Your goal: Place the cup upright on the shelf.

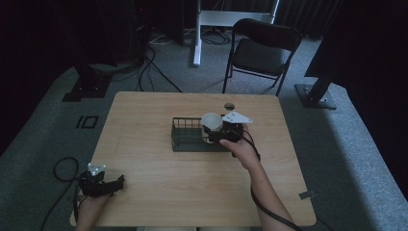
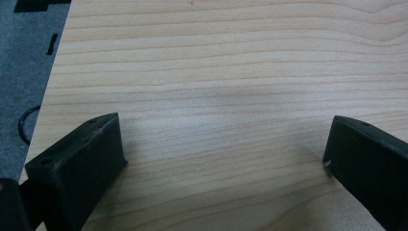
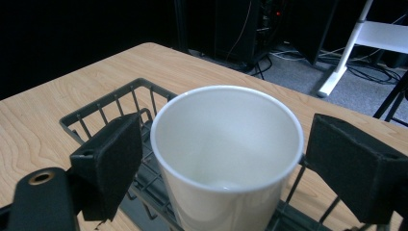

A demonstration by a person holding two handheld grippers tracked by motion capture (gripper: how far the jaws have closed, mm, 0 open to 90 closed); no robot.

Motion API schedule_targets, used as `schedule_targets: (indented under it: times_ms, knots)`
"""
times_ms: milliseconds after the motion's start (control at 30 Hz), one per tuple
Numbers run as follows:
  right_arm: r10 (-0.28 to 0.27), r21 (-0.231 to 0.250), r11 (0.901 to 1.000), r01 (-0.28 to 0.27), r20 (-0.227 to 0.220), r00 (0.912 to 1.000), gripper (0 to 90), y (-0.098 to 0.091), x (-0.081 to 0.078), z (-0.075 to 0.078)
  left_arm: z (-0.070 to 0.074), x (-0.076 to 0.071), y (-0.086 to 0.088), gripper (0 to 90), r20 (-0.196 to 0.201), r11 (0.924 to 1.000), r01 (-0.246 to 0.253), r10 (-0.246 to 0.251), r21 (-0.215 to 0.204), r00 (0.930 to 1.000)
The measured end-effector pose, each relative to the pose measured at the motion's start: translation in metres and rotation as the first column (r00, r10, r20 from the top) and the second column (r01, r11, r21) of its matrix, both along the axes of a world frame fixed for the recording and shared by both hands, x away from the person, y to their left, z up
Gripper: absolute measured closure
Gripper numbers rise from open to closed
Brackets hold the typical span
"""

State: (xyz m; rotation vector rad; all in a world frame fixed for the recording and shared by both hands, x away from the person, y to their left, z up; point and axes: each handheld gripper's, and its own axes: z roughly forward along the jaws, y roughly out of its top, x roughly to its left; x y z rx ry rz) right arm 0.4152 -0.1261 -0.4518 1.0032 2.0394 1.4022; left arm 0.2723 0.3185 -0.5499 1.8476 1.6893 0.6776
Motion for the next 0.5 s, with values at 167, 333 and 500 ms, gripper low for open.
schedule_targets:
  times_ms: [167, 333, 500]
  knots:
    - [0.000, -0.008, 1.0000, 0.000, 0.002, 1.0000, 12.7, -0.005, -0.005, -0.001, 0.000, 0.000, 0.000, 0.8, 0.000, 1.0000, 0.000, 0.000, 0.000, 1.0000]
    - [-0.001, -0.012, 0.9999, 0.001, 0.007, 1.0000, 12.7, -0.011, -0.010, -0.001, 0.000, 0.000, 0.000, 0.8, 0.000, 1.0000, 0.000, 0.000, 0.000, 1.0000]
    - [-0.001, -0.008, 1.0000, 0.001, 0.009, 1.0000, 12.7, -0.017, -0.015, -0.001, 0.000, 0.000, 0.000, 0.7, 0.000, 1.0000, 0.000, 0.000, 0.000, 1.0000]
